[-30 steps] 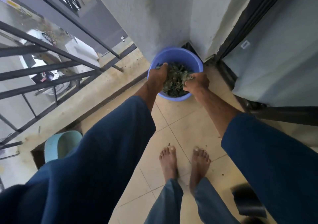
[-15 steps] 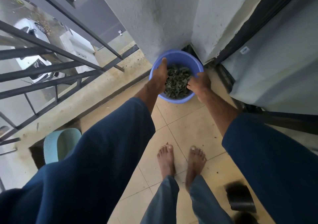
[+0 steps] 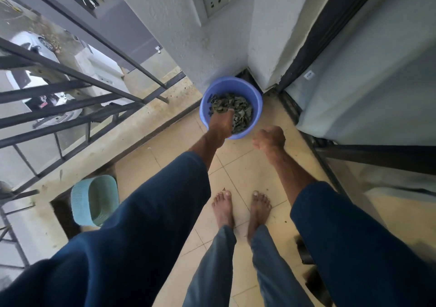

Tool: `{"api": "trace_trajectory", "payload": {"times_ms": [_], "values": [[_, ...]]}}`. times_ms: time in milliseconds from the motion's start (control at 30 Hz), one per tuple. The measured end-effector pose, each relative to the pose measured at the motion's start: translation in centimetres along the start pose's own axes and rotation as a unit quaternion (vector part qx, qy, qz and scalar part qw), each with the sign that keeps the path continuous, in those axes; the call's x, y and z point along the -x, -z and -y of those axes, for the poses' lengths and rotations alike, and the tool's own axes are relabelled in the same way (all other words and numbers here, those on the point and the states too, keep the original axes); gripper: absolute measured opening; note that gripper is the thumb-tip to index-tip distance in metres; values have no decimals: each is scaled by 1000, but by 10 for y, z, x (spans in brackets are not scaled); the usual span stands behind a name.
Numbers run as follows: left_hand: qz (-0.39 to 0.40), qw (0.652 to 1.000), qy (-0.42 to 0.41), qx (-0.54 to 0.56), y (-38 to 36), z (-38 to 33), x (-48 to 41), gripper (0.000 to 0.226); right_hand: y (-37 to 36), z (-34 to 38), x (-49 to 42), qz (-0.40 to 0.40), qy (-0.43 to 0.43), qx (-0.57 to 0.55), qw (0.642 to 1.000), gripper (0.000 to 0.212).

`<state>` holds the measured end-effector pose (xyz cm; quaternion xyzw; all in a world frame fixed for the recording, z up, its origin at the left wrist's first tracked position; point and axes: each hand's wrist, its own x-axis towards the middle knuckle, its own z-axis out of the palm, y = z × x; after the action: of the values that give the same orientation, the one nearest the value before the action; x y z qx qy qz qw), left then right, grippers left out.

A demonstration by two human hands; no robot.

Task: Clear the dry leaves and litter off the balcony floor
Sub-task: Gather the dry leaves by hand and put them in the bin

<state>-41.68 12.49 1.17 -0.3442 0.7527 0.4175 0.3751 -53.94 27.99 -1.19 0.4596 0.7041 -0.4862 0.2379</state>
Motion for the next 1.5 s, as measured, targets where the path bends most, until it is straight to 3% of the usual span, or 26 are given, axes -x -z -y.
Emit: {"api": "trace_trajectory", "payload": {"times_ms": [100,233,467,667,933,1100,1167,1300,1400,1500], "values": [[-8,997,7,76,39,-77,28,37,42,31,87,23,-27,-60,998,44],[25,997,14,66,69,-171,97,30,94,52,175,41,-51,-131,989,24],[11,999,-18,-36,97,-170,290,25,182,67,331,44,-118,-169,978,22],[53,964,-146,-214,118,-192,391,29,250,73,450,-15,-150,-338,929,6],[133,904,-233,-334,129,-203,435,31,277,52,534,-79,-159,-487,855,16],[188,887,-243,-346,129,-190,430,38,268,26,580,-115,-143,-528,829,9],[214,878,-241,-353,135,-193,461,26,266,11,595,-129,-143,-558,807,10],[247,855,-253,-378,131,-183,499,17,268,-25,612,-121,-110,-529,833,17],[270,823,-274,-417,118,-166,520,16,271,-61,629,-159,-108,-589,785,19],[296,778,-289,-473,98,-139,545,14,268,-107,655,-195,-127,-659,715,22]]}}
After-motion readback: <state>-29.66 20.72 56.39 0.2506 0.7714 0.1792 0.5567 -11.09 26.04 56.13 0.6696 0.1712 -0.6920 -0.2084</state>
